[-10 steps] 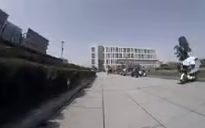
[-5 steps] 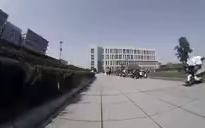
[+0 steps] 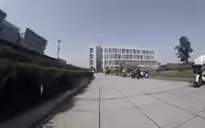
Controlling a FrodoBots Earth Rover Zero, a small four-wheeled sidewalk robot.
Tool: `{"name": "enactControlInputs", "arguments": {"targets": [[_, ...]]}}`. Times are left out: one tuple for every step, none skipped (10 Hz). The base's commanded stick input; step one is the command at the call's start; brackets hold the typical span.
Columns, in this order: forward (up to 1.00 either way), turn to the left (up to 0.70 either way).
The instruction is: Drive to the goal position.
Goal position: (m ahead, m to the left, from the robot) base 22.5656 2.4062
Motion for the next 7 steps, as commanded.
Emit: {"name": "enactControlInputs", "arguments": {"targets": [[0.85, 0.00], [0.85, 0.00], [0.85, 0.00], [0.85, 0.00], [0.85, 0.00], [0.85, 0.00], [0.85, 0.00]]}}
